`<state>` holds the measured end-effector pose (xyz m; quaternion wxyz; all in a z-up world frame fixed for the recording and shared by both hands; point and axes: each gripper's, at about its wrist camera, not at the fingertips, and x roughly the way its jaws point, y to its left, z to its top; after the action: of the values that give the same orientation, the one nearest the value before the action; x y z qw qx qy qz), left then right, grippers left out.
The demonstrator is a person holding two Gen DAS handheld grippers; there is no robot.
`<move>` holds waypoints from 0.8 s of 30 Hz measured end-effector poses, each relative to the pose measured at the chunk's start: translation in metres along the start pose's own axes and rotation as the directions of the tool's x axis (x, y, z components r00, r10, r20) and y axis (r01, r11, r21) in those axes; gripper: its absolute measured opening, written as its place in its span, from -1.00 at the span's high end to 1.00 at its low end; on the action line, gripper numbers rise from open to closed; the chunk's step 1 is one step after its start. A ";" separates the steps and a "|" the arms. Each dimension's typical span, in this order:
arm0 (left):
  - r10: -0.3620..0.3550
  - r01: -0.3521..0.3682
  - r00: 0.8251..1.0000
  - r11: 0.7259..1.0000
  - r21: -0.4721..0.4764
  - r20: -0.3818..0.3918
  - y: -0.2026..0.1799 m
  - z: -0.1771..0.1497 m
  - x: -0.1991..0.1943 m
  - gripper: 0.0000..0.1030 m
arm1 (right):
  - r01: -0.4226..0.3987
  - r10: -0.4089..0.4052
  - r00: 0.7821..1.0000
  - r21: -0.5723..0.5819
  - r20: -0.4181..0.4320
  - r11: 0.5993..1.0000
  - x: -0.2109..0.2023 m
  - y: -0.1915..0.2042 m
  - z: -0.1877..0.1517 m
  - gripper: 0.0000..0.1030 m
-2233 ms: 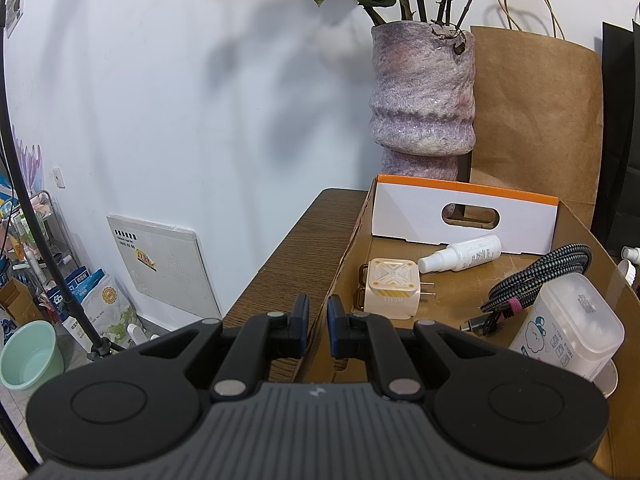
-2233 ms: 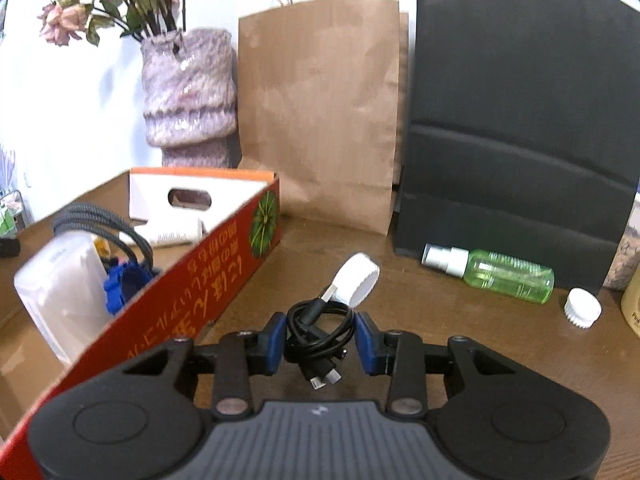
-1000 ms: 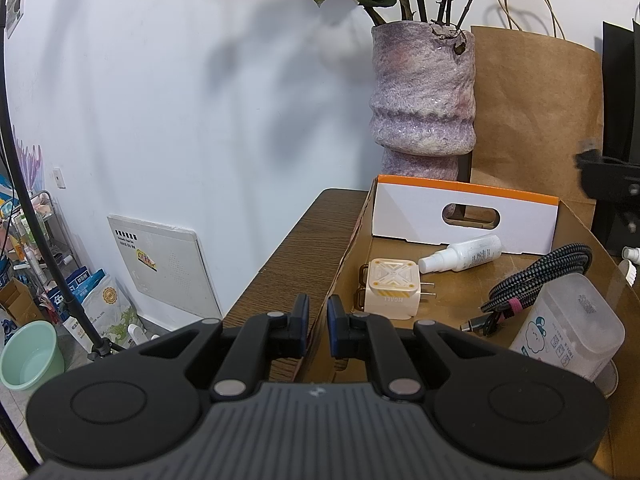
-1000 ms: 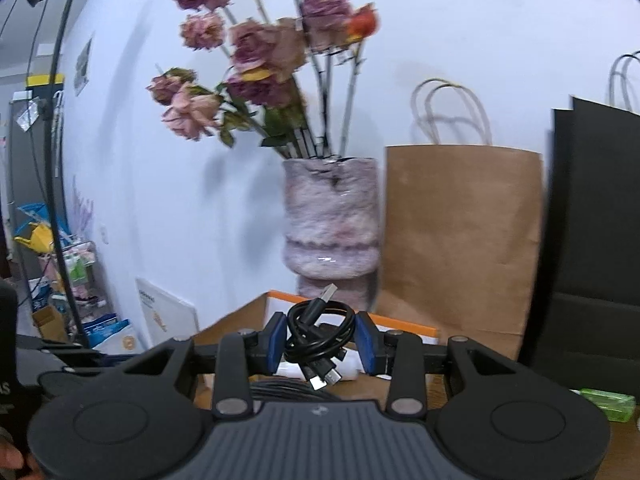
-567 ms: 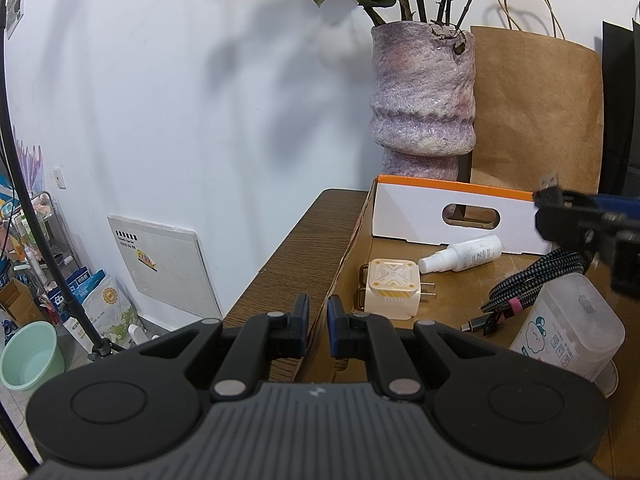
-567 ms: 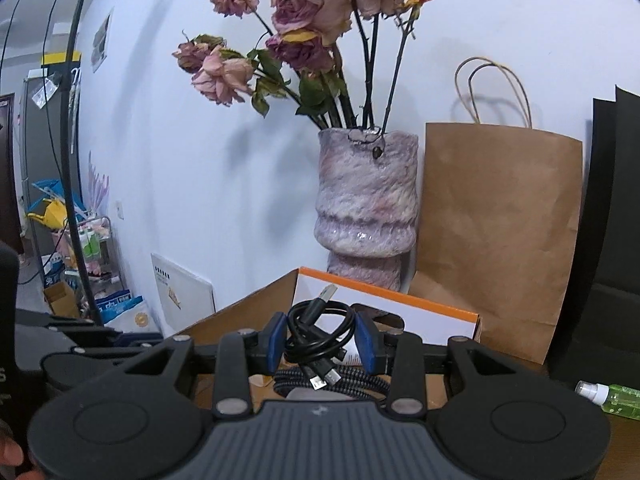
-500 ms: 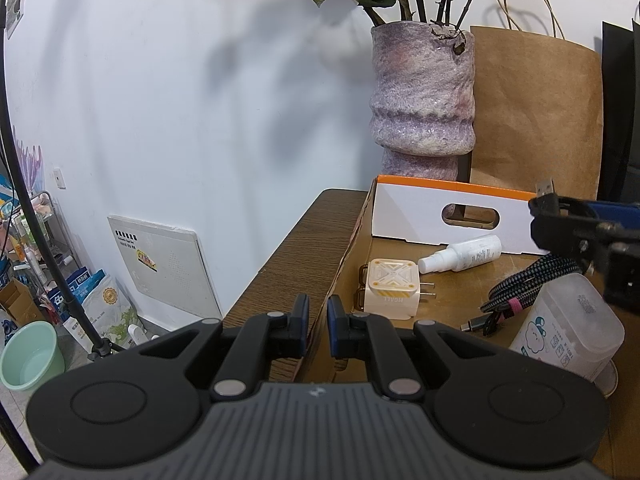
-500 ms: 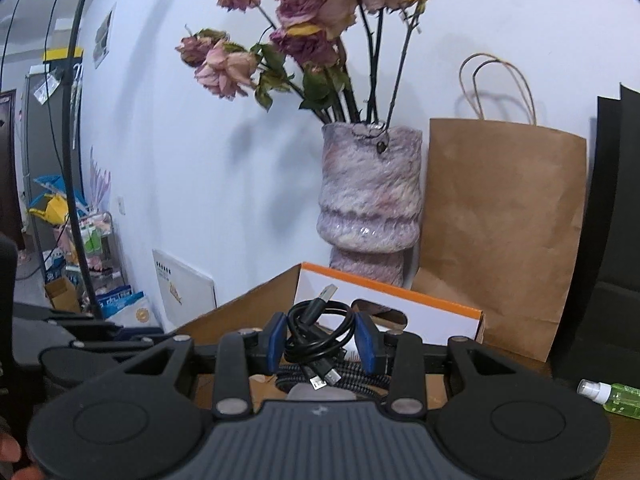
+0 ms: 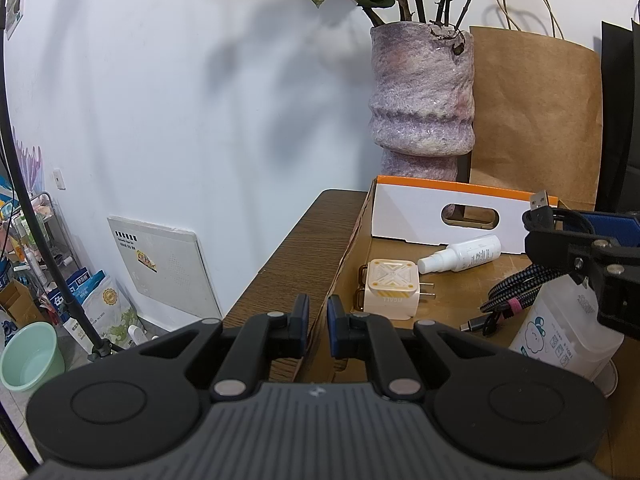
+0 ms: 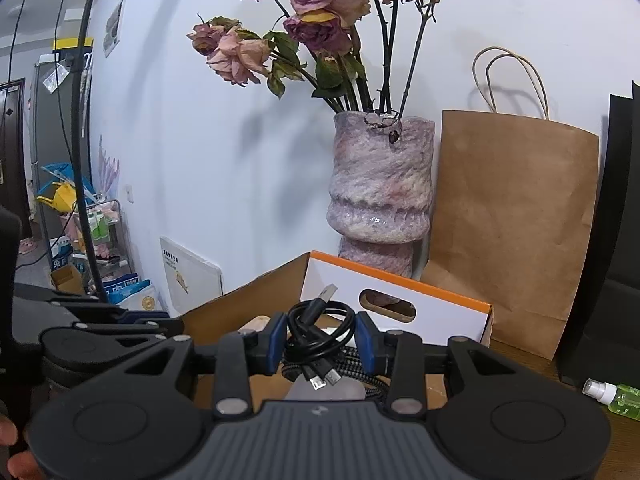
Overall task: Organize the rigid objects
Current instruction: 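Lower the USB cable into the box and open the right gripper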
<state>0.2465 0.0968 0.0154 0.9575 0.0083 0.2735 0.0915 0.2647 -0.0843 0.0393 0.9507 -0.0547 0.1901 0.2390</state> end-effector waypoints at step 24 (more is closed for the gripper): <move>0.000 0.000 1.000 1.000 0.000 0.000 0.000 0.000 0.000 0.79 | 0.004 -0.003 1.000 -0.038 0.019 0.999 -0.004 0.006 0.000 -0.96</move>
<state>0.2467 0.0966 0.0153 0.9575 0.0084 0.2735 0.0918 0.2583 -0.0812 0.0406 0.9516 -0.0708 0.1763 0.2414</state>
